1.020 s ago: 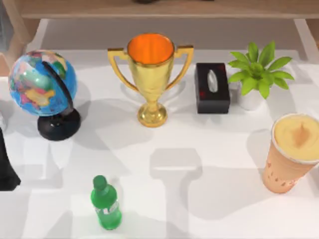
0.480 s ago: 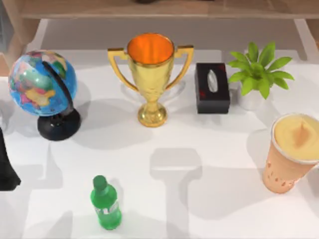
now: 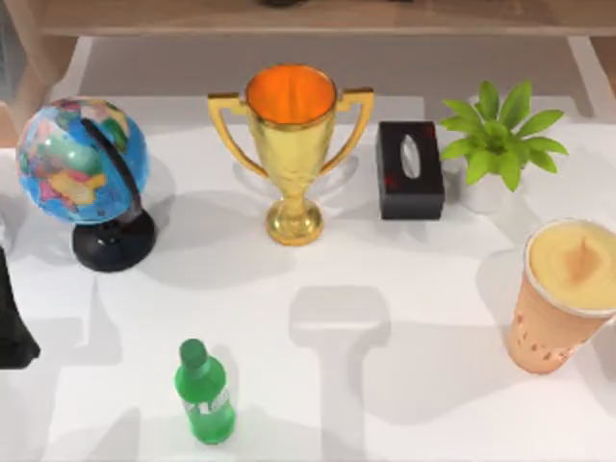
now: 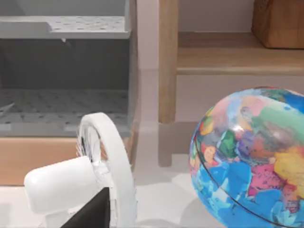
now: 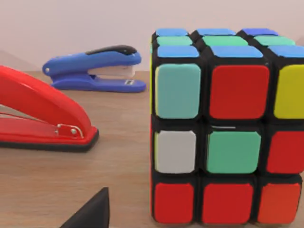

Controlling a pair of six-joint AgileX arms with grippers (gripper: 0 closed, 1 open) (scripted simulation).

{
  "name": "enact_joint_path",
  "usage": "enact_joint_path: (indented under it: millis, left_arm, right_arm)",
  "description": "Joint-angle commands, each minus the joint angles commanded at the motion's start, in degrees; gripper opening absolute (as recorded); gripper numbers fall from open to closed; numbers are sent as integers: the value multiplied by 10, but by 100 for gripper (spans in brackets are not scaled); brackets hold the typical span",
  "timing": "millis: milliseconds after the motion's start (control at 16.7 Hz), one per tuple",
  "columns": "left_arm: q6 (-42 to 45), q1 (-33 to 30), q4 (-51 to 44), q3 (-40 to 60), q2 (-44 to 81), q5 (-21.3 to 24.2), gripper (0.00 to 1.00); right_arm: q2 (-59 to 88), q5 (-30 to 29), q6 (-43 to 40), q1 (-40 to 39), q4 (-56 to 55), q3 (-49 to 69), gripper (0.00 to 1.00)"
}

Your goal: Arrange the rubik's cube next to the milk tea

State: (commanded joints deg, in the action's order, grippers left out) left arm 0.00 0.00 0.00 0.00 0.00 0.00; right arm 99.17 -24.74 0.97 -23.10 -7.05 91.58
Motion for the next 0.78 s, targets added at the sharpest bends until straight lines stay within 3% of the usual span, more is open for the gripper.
enact_joint_path:
  millis: [480,780]
  left_arm:
    - [0,0,0,0,0,0,100]
    - [0,0,0,0,0,0,100]
  right_arm:
    - [116,26,-1,28,30,149,100]
    - [123,28,-1,29,32,157,100]
